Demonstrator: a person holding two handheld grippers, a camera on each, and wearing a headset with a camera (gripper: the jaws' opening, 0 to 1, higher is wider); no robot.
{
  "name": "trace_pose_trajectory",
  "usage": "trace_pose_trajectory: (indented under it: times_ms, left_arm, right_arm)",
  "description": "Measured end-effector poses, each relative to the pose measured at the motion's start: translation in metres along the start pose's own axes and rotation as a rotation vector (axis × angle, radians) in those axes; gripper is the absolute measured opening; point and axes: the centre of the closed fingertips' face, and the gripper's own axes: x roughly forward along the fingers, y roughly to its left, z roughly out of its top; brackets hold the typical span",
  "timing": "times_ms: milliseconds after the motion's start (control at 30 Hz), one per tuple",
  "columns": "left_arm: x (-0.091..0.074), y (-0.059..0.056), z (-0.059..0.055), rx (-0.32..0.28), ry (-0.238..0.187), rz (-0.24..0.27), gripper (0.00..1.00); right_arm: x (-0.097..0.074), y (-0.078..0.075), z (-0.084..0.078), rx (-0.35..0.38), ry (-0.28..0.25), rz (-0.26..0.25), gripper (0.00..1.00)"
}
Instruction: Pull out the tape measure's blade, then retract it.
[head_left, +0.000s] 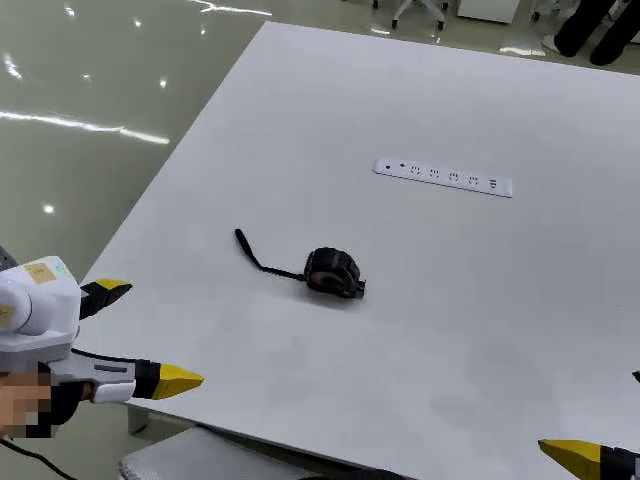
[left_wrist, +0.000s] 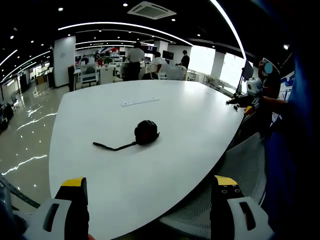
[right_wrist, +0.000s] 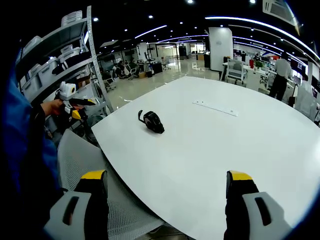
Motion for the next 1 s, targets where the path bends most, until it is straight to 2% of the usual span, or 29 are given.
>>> trace_pose_trajectory:
  times_ms: [600,867,1000]
  left_arm:
    - [0.008,0.007,0.013,0.006,-0.012,0.017,1.0]
    - [0.017,0.002,0.013,0.013,0.009,-0.002,1.0]
    - [0.021,-0.001,0.016,0.021,0.011,-0.012,1.0]
  right_arm:
    - [0.004,-0.003,-0.005,-0.004,0.014,0.003,0.94]
    - [0.012,-0.006,-0.008,0.001,0.021,0.014,0.93]
    - [0.014,-0.006,-0.009,-0.005,0.029,0.025,0.93]
